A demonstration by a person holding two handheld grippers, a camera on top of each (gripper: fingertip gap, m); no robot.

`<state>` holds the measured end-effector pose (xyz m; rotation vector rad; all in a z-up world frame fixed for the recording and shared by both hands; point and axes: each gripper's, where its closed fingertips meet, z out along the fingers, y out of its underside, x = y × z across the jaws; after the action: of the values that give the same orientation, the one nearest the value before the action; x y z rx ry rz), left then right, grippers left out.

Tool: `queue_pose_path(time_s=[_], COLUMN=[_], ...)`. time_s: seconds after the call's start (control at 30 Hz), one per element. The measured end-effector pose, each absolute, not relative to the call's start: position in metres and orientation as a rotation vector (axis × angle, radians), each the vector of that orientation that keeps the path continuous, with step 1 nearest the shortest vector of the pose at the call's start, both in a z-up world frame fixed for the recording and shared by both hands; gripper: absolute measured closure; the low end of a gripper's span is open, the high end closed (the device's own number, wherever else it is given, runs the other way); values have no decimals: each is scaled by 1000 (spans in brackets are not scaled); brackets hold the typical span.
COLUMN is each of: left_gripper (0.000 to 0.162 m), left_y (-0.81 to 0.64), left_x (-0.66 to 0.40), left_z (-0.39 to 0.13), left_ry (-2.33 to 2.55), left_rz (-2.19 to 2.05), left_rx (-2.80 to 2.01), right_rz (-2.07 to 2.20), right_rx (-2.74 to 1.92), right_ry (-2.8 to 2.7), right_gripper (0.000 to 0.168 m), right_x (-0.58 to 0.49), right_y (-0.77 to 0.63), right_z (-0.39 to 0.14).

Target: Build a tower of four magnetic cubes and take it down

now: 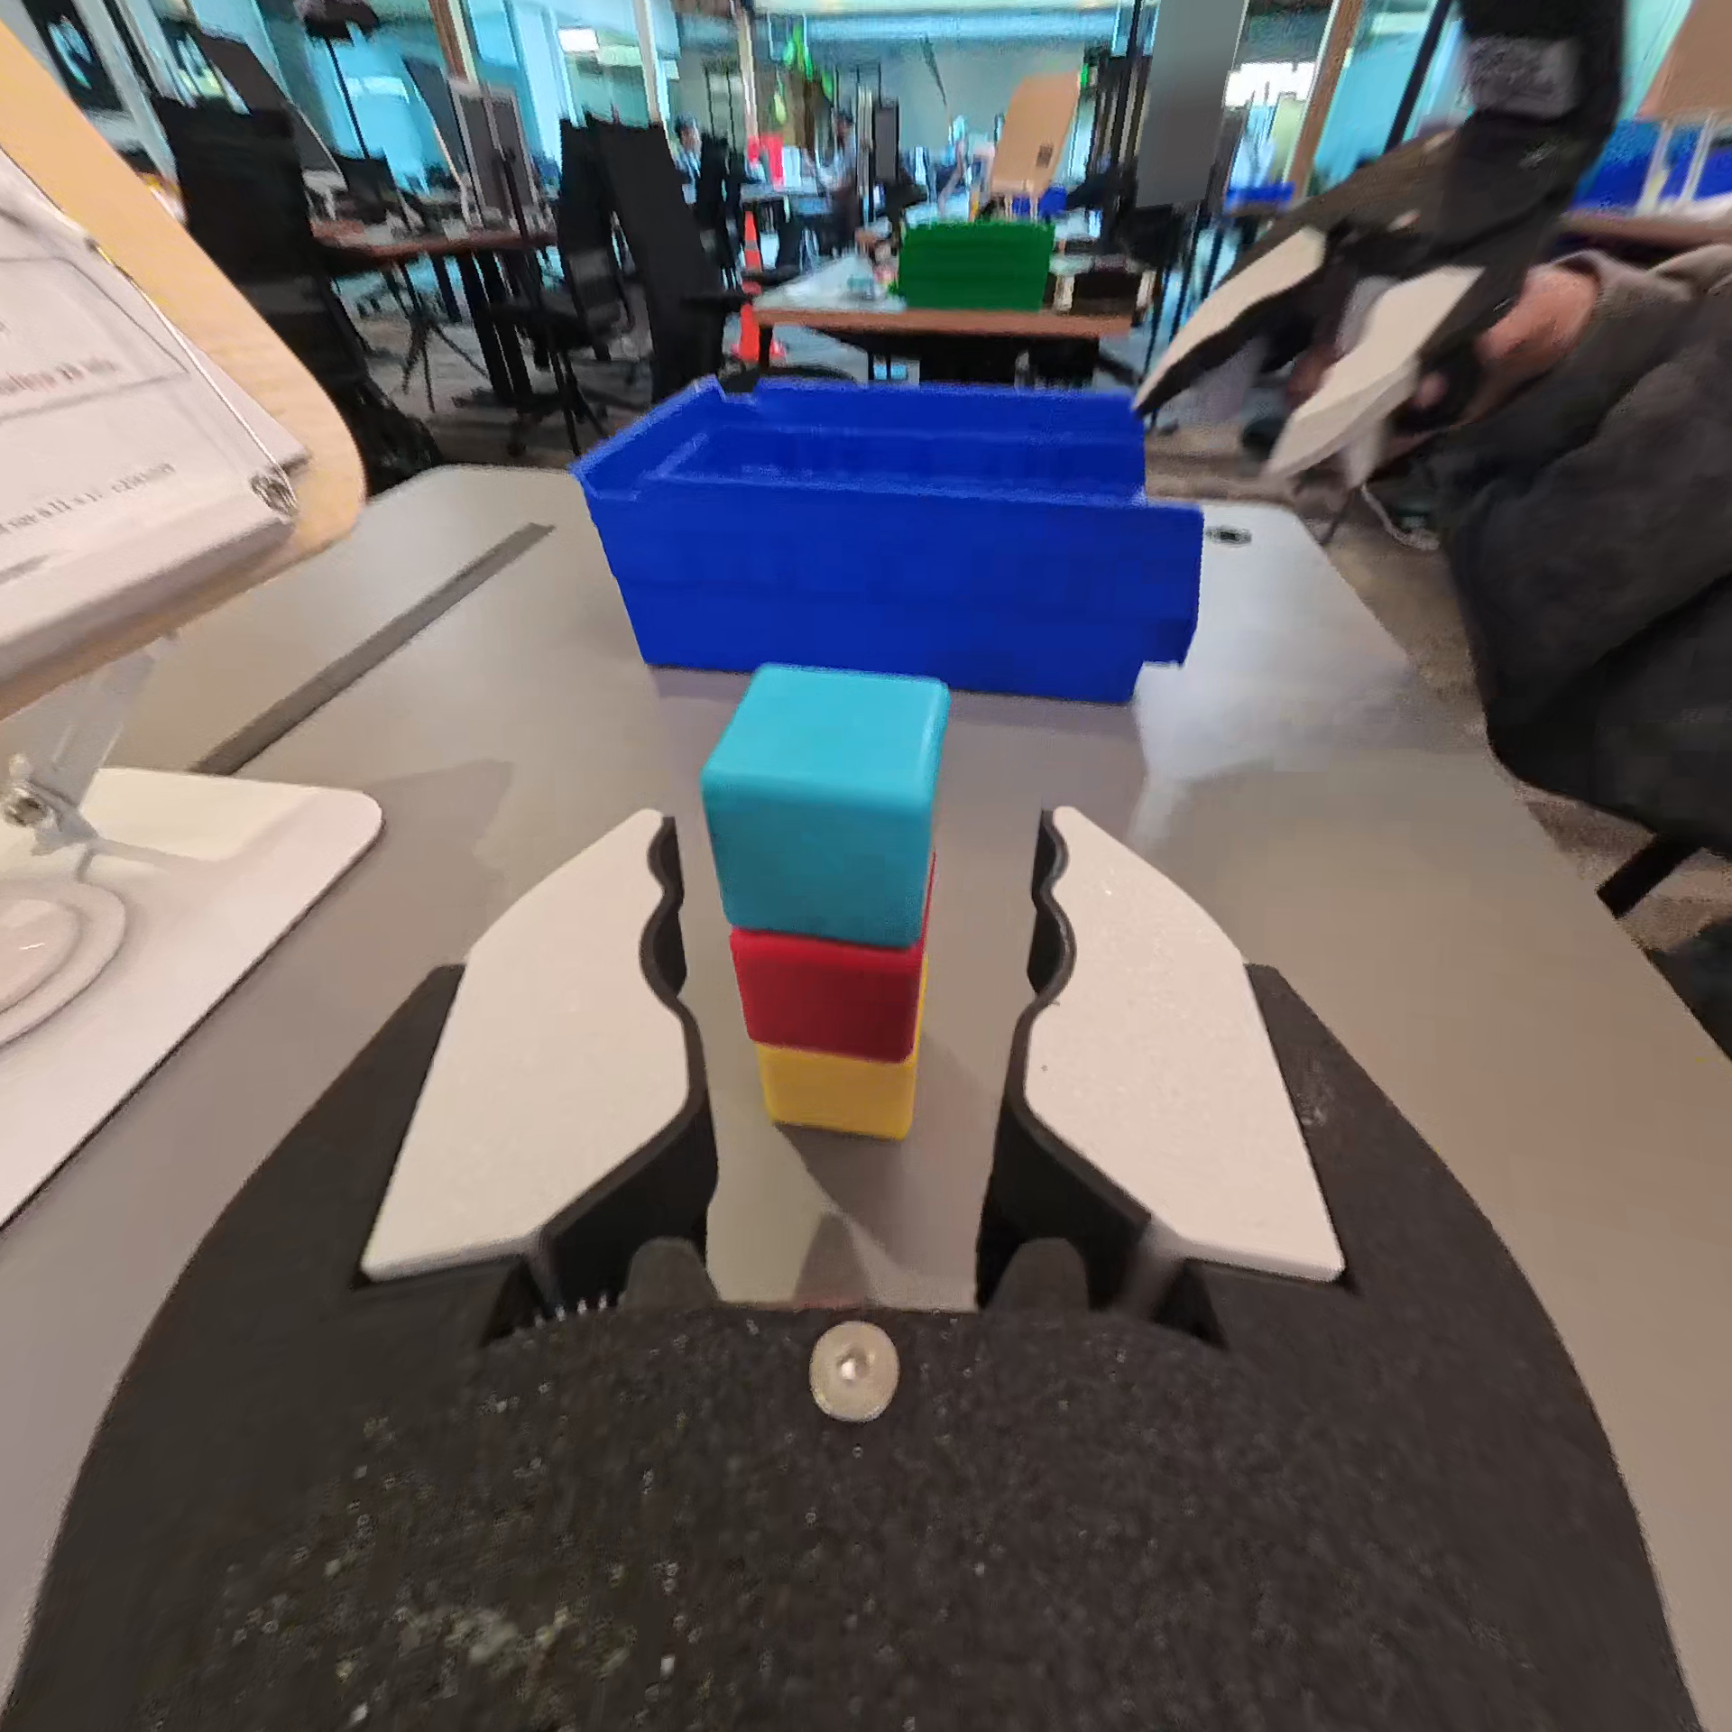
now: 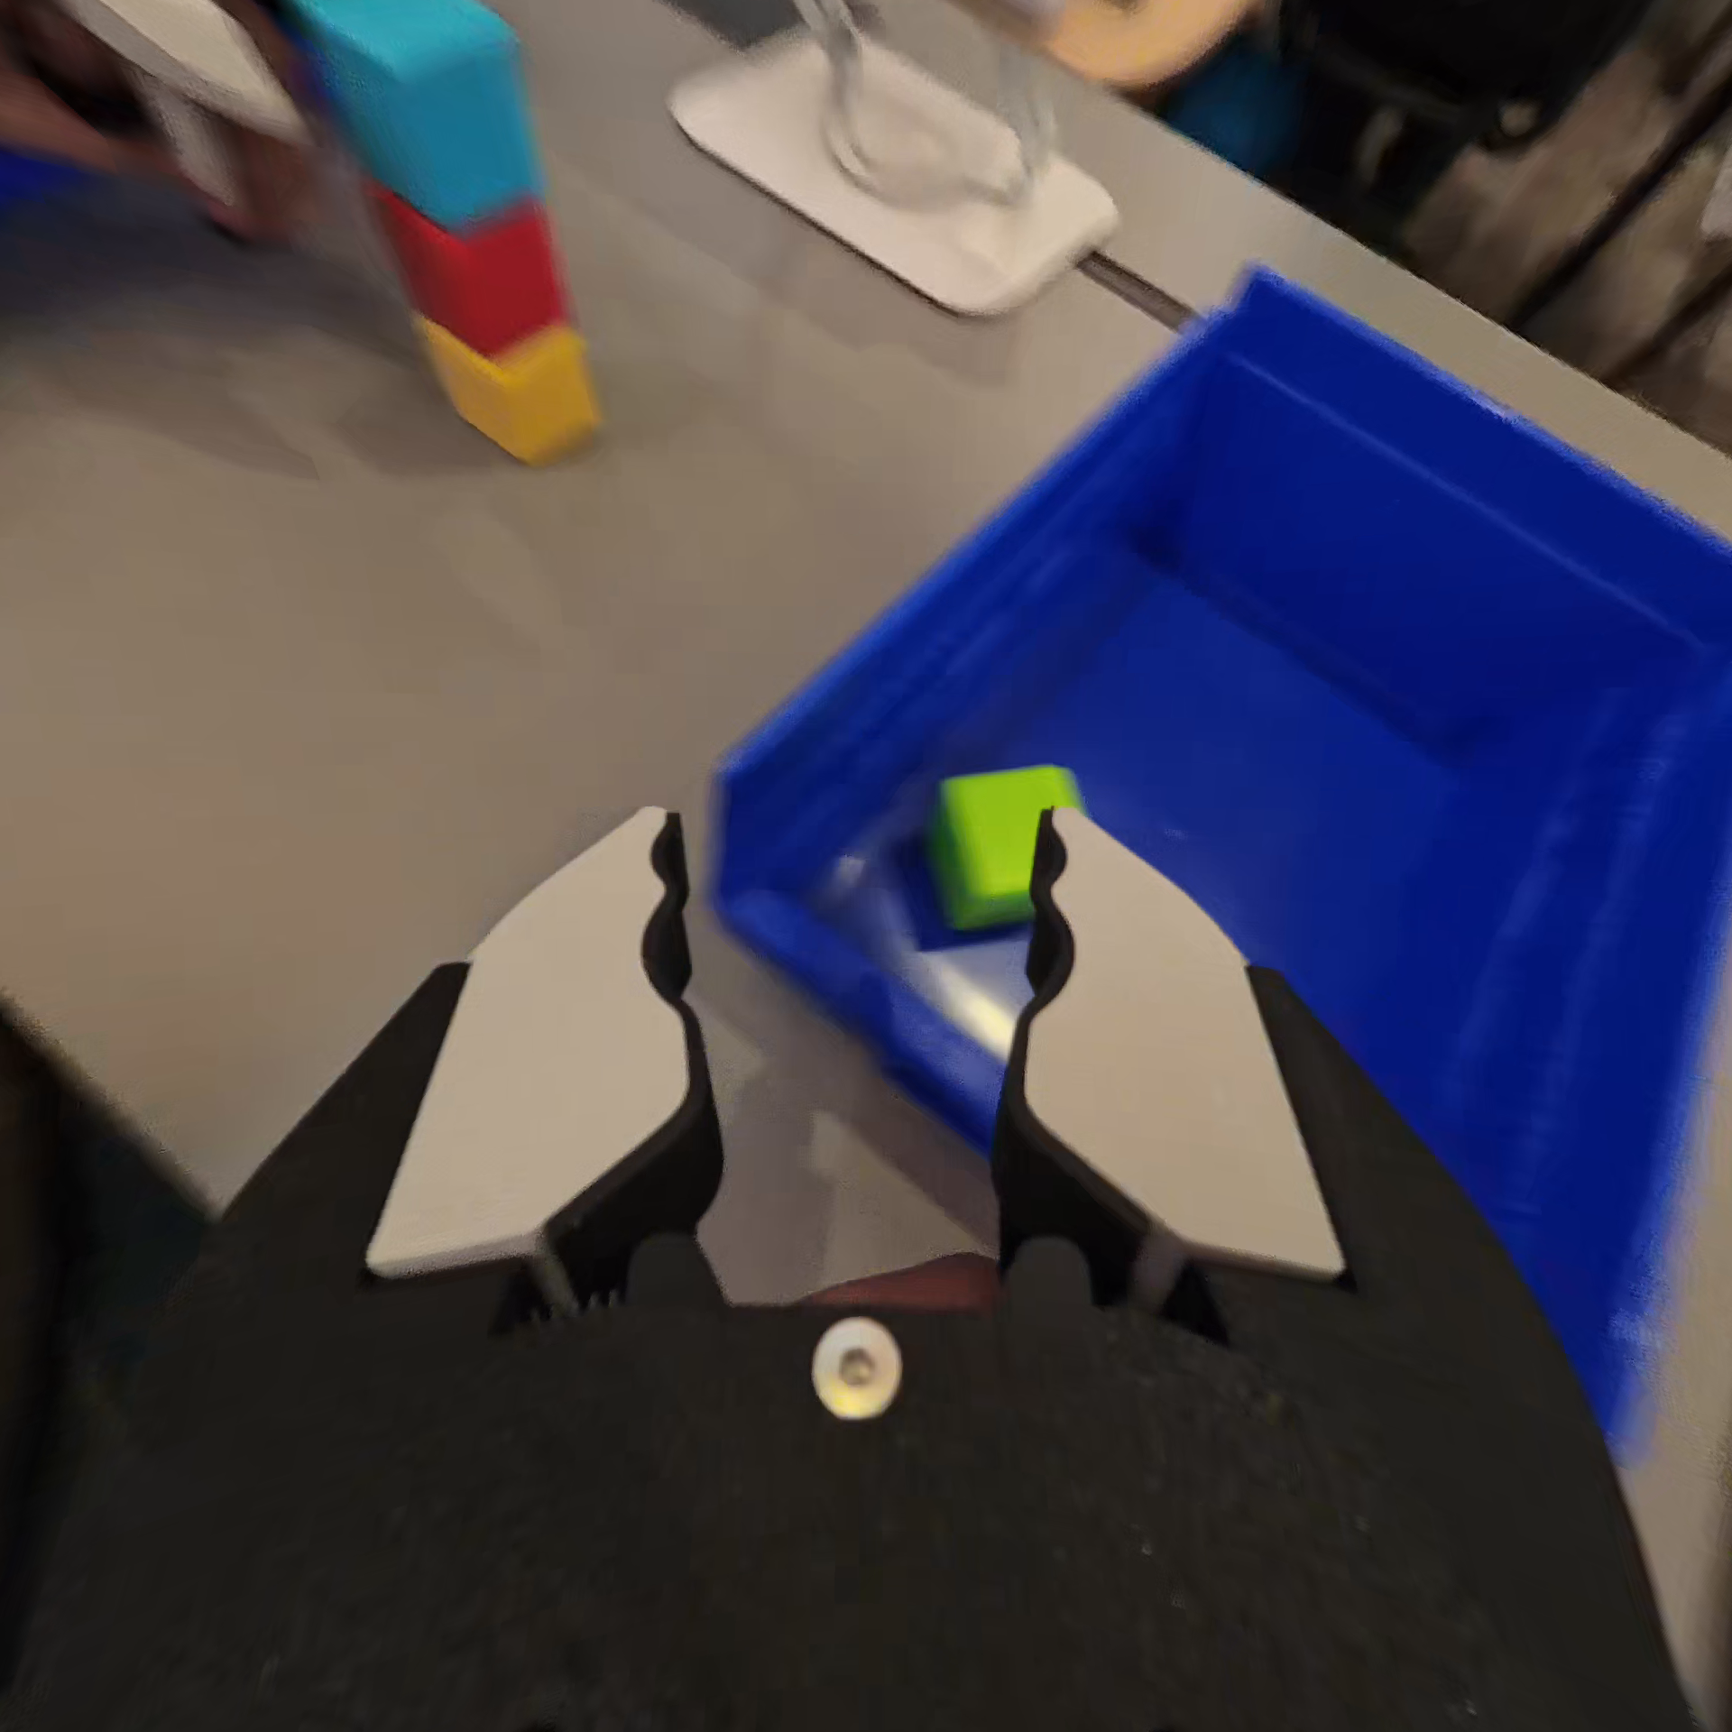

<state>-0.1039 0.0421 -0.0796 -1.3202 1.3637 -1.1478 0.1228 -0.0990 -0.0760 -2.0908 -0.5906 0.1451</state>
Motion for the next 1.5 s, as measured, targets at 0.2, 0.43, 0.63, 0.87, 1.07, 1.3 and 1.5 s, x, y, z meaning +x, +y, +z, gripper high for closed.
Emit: queue_pose_path(time_s=[0.2,0.43,0.63,0.87,1.07,1.3,1.5], left_gripper=[86,89,104,111,112,112,112], left_y=[45,50,47,47,44,42,40], left_x=[-106,-100,-91,-89,-89,-89,-89], left_z=[-111,-124,-141,-138,-138,-138,-138], left_ry=[1441,1467,1561,1553,1572,1579,1589], left_rz=[-1121,-1109,-996,-995,-996,-1000,-1000], left_rx=[-1438,-1512,-1553,-1518,-1499,-1494,-1484], right_rz=[852,972,992,937,619,183,74], right_rx=[-1843,-1881,-1884,-1835,-1819,-2068,-2173], right_ry=[-486,-558,-561,-588,-772,-1314,-1616], right_gripper=[101,102,105,107,106,101,104], right_x=[31,-5,-7,-12,-3,-47,-87], right_y=[-183,-229,-232,-205,-123,-15,37], right_z=[-101,-122,-124,-106,-50,-51,-65])
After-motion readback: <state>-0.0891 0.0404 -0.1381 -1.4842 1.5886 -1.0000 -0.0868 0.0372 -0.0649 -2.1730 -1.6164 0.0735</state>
